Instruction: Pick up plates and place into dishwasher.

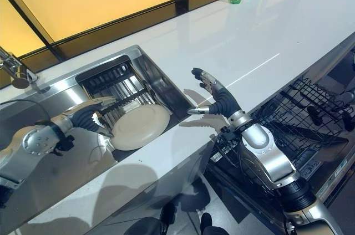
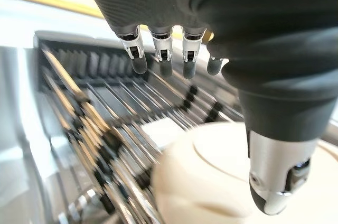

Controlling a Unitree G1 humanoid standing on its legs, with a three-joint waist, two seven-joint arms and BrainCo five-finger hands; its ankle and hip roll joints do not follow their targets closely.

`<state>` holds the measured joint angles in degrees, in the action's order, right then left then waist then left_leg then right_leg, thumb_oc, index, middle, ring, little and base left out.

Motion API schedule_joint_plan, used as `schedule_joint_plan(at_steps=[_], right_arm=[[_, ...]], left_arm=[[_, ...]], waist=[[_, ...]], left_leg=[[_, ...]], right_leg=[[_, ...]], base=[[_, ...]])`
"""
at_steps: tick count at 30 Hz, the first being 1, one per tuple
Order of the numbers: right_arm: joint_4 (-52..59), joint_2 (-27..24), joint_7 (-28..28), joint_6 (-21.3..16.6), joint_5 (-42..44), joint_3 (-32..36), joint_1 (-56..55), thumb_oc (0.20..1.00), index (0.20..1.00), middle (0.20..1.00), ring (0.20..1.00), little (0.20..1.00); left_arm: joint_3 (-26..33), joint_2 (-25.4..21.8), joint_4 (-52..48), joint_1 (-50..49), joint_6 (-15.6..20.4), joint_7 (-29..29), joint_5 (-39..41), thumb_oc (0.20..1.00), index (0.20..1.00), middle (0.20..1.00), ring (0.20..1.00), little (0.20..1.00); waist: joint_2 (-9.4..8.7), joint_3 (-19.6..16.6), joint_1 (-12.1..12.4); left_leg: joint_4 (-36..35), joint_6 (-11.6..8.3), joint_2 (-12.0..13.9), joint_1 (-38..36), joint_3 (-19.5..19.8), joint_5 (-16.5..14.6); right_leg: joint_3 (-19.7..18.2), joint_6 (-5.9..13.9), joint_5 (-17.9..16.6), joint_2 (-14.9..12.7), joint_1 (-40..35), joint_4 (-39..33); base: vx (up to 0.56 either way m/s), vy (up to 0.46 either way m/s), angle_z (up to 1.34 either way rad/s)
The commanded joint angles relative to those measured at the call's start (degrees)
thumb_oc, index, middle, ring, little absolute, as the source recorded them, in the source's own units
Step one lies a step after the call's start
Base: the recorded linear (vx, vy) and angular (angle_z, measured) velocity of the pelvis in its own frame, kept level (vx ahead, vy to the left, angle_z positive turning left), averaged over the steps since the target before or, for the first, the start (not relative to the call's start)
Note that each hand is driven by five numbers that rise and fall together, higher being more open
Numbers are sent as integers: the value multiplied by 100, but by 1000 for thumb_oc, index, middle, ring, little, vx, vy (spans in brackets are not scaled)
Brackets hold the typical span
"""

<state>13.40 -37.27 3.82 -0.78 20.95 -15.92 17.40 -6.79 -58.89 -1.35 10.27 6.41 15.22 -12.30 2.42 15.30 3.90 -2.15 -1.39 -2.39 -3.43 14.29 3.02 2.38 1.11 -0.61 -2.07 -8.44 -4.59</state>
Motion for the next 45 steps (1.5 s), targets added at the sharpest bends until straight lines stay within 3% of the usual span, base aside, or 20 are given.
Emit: schedule_joint_plan(at_steps=[1,9,19,23,34,40,45], right_arm=[[470,-238,-35,-135,79,339,-174,1000,1000,1000,1000,1000],[504,-197,-37,-127,40,409,-293,1000,1000,1000,1000,1000],[576,-173,-61,-77,37,475,-413,1000,1000,1000,1000,1000],[581,-175,-99,-47,50,443,-409,1000,1000,1000,1000,1000],[611,-251,-191,-79,118,385,-464,1000,1000,1000,1000,1000],[654,-276,-208,-59,173,418,-529,1000,1000,1000,1000,1000],[629,-231,-228,-71,159,455,-600,1000,1000,1000,1000,1000]], left_arm=[[556,-262,-195,-239,287,-338,-29,1000,1000,1000,1000,1000],[746,-235,-276,-408,402,-450,-91,1000,1000,1000,1000,1000],[494,-107,-659,-394,343,362,85,1000,1000,1000,1000,1000],[204,-48,-861,-241,105,988,212,1000,1000,1000,1000,1000],[-315,-81,-1034,46,-635,2061,510,1000,1000,1000,1000,1000],[-335,-105,-1070,51,-689,2007,537,1000,1000,1000,1000,1000],[-141,26,-977,-93,-152,924,169,1000,1000,1000,1000,1000]], waist=[[85,-366,19],[94,-409,33],[95,-393,-9],[82,-370,-36],[68,-347,-80],[75,-331,-86],[62,-295,-69]], left_leg=[[128,10,189,291,-255,259],[134,5,173,287,-273,260],[134,11,176,253,-314,254],[121,18,188,220,-329,250],[111,38,202,170,-397,230],[116,51,196,159,-401,220],[110,64,196,183,-386,216]], right_leg=[[217,201,313,-157,455,1005],[220,183,346,-137,428,1008],[213,189,339,-133,404,1008],[229,207,318,-144,388,996],[287,258,274,-175,356,960],[309,274,277,-185,355,973],[295,280,289,-187,402,998]], base=[[0,0,0],[1,0,1],[0,0,0],[0,0,0],[0,0,0],[11,-2,0],[6,0,0]])
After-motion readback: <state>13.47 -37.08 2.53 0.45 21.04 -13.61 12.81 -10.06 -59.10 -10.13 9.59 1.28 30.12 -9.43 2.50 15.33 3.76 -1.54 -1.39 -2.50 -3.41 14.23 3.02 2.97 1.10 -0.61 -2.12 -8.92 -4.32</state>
